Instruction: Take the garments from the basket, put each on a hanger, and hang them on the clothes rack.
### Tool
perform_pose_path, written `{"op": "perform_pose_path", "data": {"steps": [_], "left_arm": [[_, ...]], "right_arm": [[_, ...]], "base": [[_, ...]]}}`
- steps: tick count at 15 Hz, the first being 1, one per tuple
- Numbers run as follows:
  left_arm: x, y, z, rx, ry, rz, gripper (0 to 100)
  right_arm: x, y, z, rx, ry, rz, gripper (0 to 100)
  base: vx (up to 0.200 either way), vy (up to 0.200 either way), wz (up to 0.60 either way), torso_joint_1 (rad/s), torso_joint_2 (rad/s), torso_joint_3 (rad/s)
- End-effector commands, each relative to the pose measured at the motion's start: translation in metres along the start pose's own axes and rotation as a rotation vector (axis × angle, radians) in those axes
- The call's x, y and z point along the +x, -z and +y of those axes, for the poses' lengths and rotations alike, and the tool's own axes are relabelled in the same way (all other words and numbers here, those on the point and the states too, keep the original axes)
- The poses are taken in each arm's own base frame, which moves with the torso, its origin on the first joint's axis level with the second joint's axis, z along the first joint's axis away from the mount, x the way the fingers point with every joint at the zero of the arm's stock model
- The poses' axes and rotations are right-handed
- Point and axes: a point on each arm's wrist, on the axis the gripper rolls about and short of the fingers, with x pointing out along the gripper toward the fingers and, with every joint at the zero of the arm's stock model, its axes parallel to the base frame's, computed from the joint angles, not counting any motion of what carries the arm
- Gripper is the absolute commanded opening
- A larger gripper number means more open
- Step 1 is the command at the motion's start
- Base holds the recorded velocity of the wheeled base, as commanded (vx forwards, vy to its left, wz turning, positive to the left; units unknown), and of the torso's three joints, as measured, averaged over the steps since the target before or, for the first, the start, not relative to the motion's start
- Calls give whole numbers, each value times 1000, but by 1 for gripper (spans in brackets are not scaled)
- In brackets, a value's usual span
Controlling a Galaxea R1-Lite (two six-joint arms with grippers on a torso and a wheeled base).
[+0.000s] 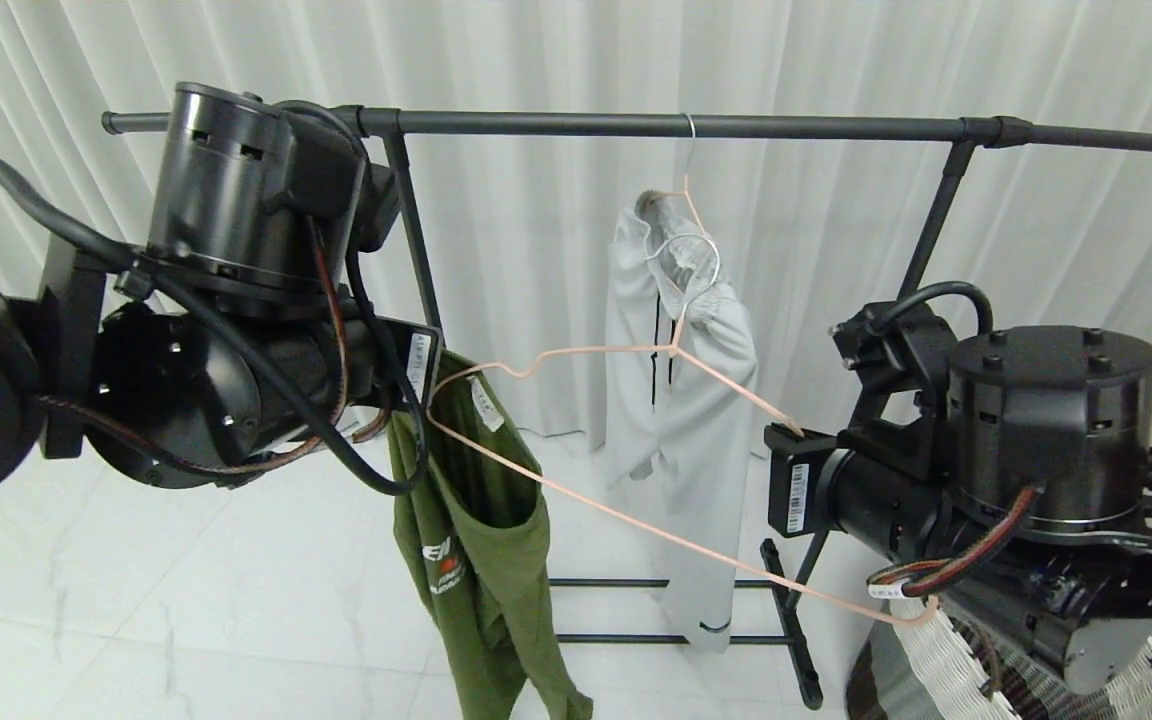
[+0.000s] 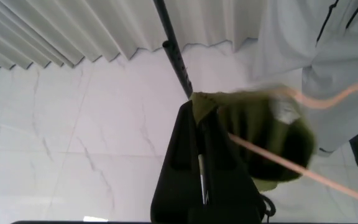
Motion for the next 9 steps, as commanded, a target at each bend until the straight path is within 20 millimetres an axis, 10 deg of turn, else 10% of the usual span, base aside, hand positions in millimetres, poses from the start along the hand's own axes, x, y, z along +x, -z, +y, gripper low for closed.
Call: {"op": "perform_pose_path", "data": {"steps": [1,9], "left_arm": [[5,1,-4,8,0,11,0],[-1,-10,9,2,-22,-26,0]], "right_arm": [[-1,-1,1,5,-5,-8,0],[-48,16,3,23,-165,19,0]], "base": [[0,0,0,0,0,0],[0,0,0,0,0,0]]}}
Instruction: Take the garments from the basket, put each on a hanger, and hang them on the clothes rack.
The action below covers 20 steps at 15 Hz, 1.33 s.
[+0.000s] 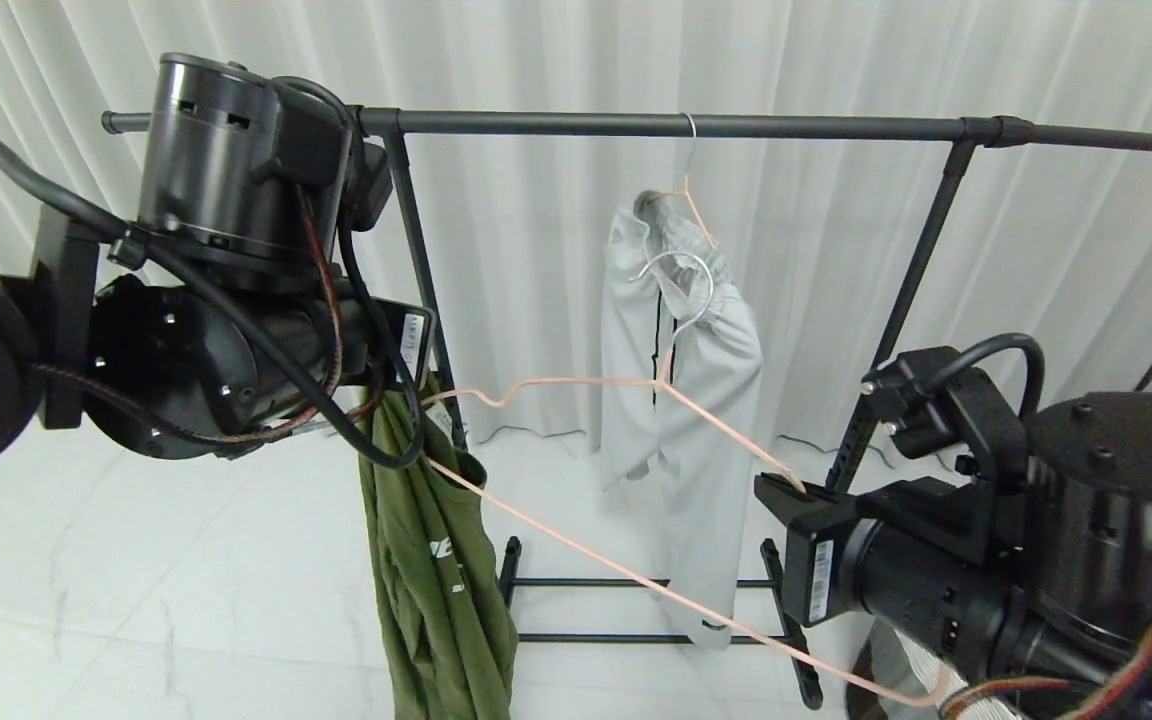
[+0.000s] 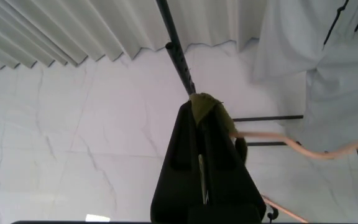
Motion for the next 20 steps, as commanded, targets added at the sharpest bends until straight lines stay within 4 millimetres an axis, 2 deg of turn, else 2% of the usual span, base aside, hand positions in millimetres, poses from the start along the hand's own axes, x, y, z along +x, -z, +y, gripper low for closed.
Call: {"op": "perform_pose_path", "data": {"steps": [1,5,10,13,16,20], "left_arm": [[-4,-2,3,1,1,-11,0],[-6,-3,3,-4,4,-17,0],[-9,-5,4,-11,7,-29,0],[-13,-7,3,-14,17,-39,0],[-13,-9,4,-20,4,-45,0],[-13,-13,0,-52,-22,-54,0]], "right_arm": [[-15,-2,-6,12,-21,-17,0],[-9,-9,-2,54,-42,-92,0],[-7,-9,0,54,-70,-94,0],[10,-8,0,48,-38,-82,0],[32,-17,-7,48,25,-120,0],[46,-20,3,45,10,-159,0]], "base": [[0,0,0,0,0,0],[0,0,0,0,0,0],[0,0,0,0,0,0],[0,0,0,0,0,0],[0,0,0,0,0,0],[0,0,0,0,0,0]]}}
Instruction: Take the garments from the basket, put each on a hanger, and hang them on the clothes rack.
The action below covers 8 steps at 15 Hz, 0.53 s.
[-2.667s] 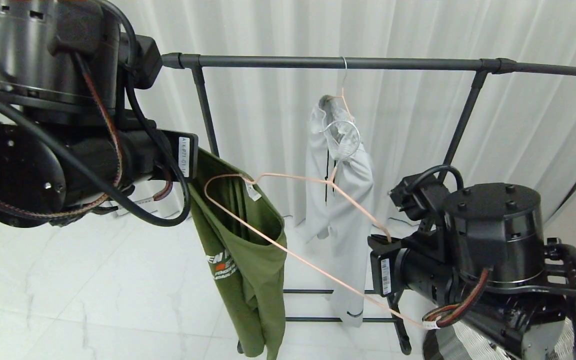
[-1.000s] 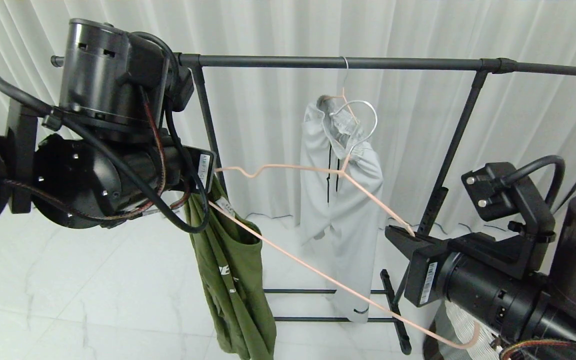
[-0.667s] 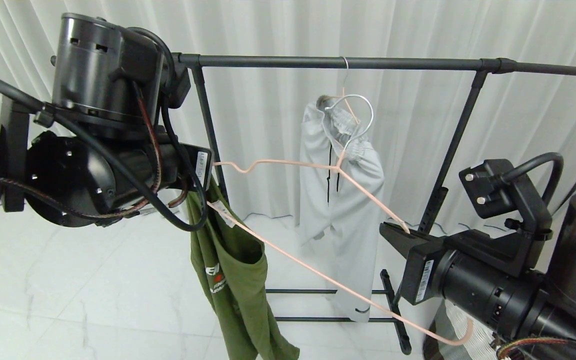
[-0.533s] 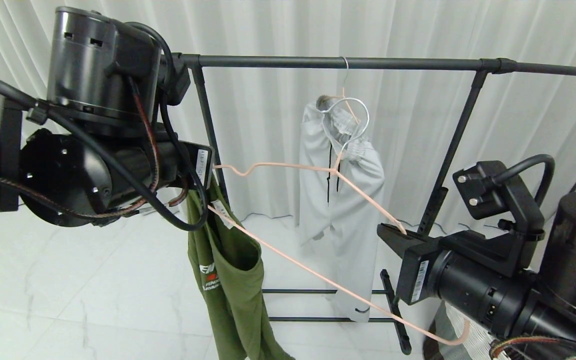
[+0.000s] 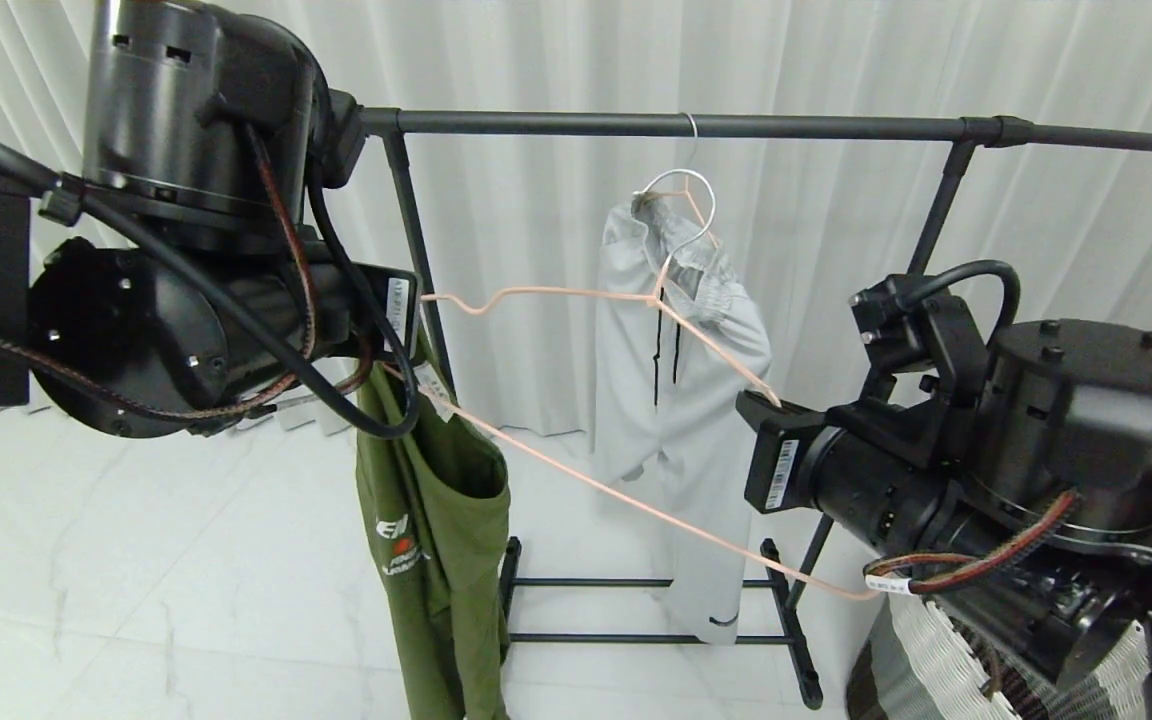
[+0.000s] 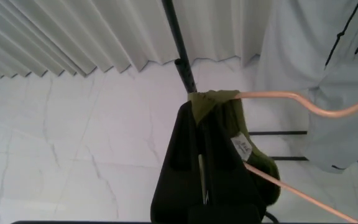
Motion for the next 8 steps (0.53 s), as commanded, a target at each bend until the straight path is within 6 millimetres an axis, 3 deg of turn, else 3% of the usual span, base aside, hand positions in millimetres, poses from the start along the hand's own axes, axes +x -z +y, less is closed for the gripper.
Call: {"op": "perform_pose_path", "data": {"steps": [1,4,8], "left_arm": [[2,0,-8,-15,14,5,0],[0,-5,-22,-61,53,-10,0],[-5,-8,-31,-71,86,-23,0]], "right_arm": [[7,8,11,-8,-25,17,0],[4,16,29,-9,-86,24,0],[12,28,37,-26,-107,28,0]], "base": [[0,0,0,0,0,0],[0,0,0,0,0,0],[0,0,0,0,0,0]]}}
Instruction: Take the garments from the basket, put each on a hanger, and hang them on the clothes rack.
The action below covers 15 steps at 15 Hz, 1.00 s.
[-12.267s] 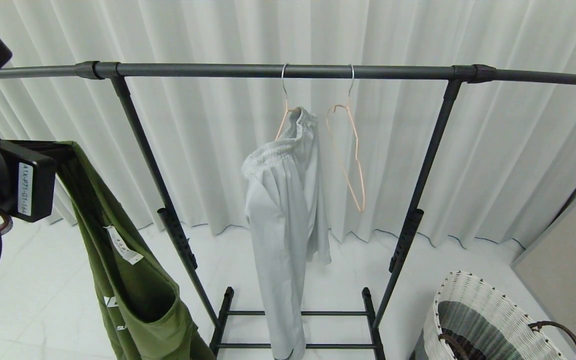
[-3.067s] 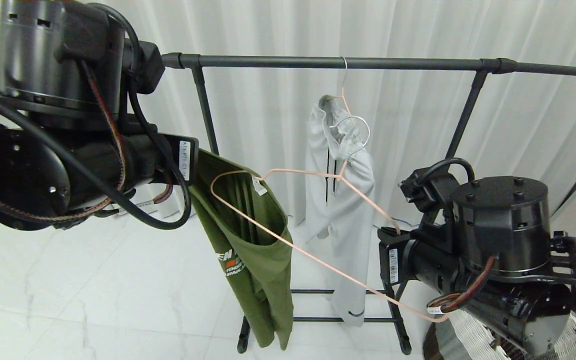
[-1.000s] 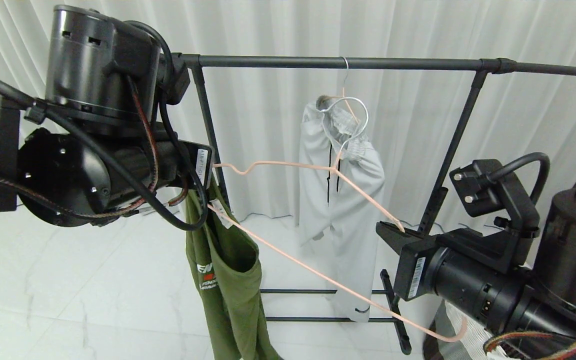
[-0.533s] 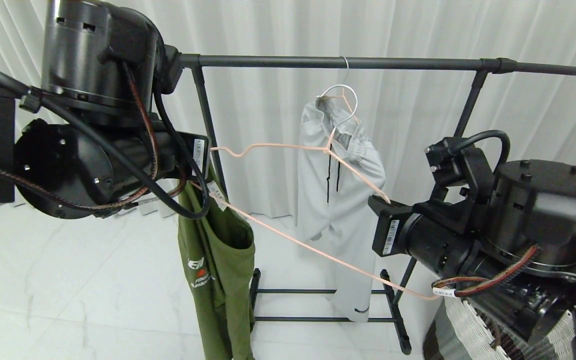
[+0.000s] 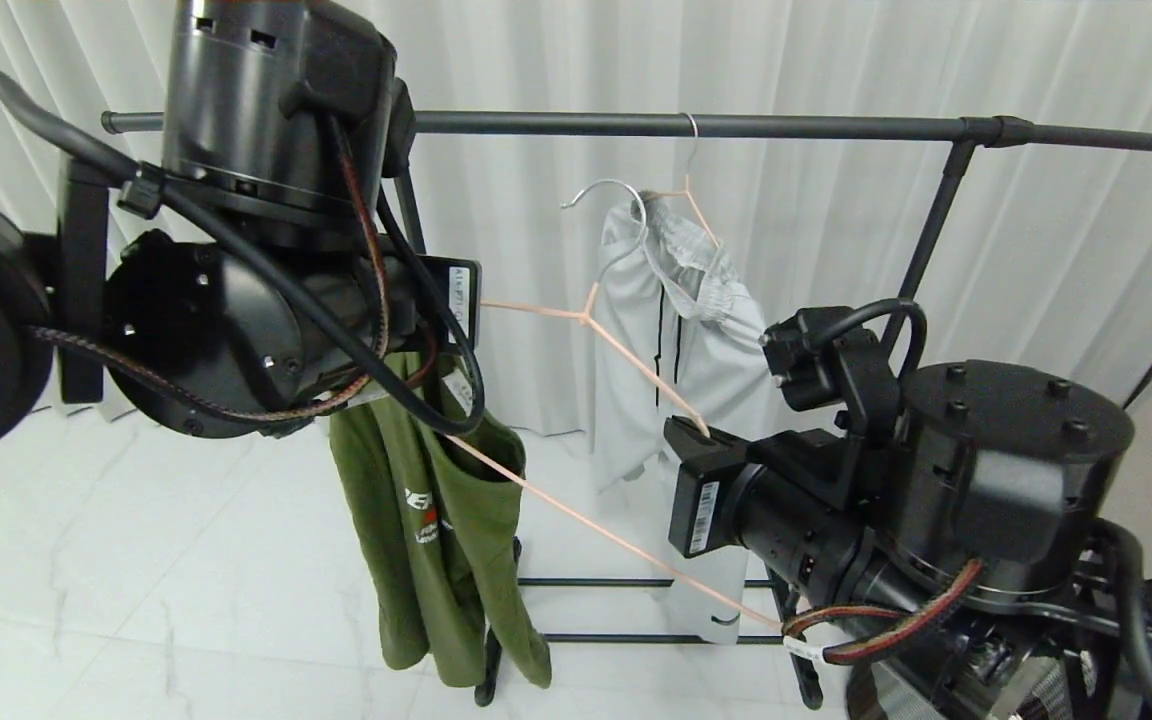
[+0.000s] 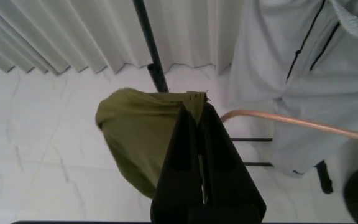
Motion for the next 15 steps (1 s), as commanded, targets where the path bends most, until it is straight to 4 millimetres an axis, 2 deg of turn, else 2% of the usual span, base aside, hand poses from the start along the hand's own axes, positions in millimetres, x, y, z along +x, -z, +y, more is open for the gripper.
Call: {"op": "perform_pose_path", "data": {"steps": [1,5,7,12,15], "left_arm": [[-1,0,-5,-7,14,-2,0],[-18,-3,-12,-20,72,-27,0],[-37,-5,-18,-17,134,-51,0],[-45,-2,-25,-5,180,-52,0],[-46,-4,-13,-16,165,-58,0]], "right_arm": [[8,11,3,-9,-3,11,0],[20,26,5,-18,-3,24,0],[25,31,6,-45,-16,16,0],[25,29,13,-54,-70,-24,0],[22,23,10,-39,-66,-59,0]], "base": [[0,0,0,0,0,0],[0,0,0,0,0,0],[0,0,0,0,0,0],[0,0,0,0,0,0],[0,0,0,0,0,0]]}}
